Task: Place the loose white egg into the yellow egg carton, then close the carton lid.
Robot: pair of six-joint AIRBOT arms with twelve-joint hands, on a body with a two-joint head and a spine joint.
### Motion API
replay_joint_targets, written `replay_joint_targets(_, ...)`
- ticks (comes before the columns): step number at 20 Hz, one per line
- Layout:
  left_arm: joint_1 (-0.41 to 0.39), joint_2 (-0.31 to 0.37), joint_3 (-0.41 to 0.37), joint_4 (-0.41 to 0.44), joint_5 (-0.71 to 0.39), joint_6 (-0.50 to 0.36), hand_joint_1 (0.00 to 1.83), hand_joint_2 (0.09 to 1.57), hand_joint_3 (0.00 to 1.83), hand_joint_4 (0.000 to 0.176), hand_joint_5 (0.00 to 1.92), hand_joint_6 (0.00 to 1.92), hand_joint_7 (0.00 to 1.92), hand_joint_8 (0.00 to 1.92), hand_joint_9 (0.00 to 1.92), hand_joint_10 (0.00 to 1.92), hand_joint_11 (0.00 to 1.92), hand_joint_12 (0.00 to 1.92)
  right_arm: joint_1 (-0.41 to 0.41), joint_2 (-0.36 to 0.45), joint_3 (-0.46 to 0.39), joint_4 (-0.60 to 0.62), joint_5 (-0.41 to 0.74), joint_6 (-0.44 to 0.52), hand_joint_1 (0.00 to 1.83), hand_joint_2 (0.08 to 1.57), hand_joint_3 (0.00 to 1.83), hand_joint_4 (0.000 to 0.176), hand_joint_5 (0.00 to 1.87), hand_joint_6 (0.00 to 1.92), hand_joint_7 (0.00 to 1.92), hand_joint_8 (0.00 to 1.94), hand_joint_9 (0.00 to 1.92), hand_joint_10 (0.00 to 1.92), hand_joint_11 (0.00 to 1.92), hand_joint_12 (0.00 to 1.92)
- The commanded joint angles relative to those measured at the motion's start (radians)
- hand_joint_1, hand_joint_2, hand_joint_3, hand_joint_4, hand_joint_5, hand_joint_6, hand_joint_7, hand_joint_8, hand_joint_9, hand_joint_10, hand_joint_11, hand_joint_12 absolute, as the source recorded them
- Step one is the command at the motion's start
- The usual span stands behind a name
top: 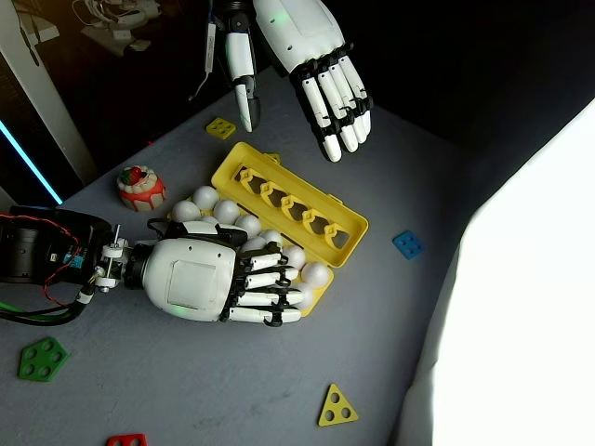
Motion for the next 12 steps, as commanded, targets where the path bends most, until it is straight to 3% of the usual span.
replay_joint_targets(1, -0.004, 0.000, 0.002, 0.059, 0.047, 0.002, 0.44, 1.21, 0.00, 0.041, 0.15, 0.00, 0.11, 0.00, 0.10, 0.00, 0.00, 0.45, 0.000, 0.002, 0.004, -0.038, 0.100, 0.014, 1.13, 1.15, 0.01, 0.000, 0.87, 1.15, 0.54, 0.01, 0.20, 0.12, 0.00, 0.24)
replay_joint_targets(2, -0.004, -0.001, 0.005, 0.061, 0.047, 0.002, 0.46, 1.20, 0.00, 0.041, 0.16, 0.00, 0.12, 0.00, 0.10, 0.00, 0.00, 0.45, 0.000, 0.002, 0.004, -0.038, 0.102, 0.014, 1.13, 1.16, 0.01, 0.000, 0.85, 1.18, 0.52, 0.00, 0.19, 0.12, 0.00, 0.23)
replay_joint_targets(3, -0.004, -0.001, 0.006, 0.061, 0.047, 0.002, 0.46, 1.21, 0.00, 0.040, 0.13, 0.00, 0.12, 0.00, 0.10, 0.00, 0.00, 0.41, 0.000, 0.002, 0.004, -0.038, 0.103, 0.014, 1.11, 1.06, 0.00, 0.000, 0.68, 0.88, 0.48, 0.00, 0.18, 0.11, 0.00, 0.25)
replay_joint_targets(5, -0.004, -0.001, 0.009, 0.061, 0.046, 0.002, 0.46, 1.21, 0.00, 0.040, 0.13, 0.00, 0.12, 0.00, 0.09, 0.00, 0.00, 0.40, 0.000, 0.001, 0.005, -0.038, 0.104, 0.014, 1.10, 1.02, 0.00, 0.000, 0.69, 0.68, 0.48, 0.00, 0.18, 0.11, 0.00, 0.29)
replay_joint_targets(12, -0.004, -0.001, 0.021, 0.059, 0.048, 0.002, 0.46, 1.21, 0.00, 0.040, 0.13, 0.00, 0.12, 0.00, 0.09, 0.00, 0.00, 0.39, -0.001, 0.001, 0.005, -0.046, 0.108, 0.015, 1.10, 1.02, 0.00, 0.000, 0.69, 0.66, 0.48, 0.00, 0.18, 0.11, 0.00, 0.30)
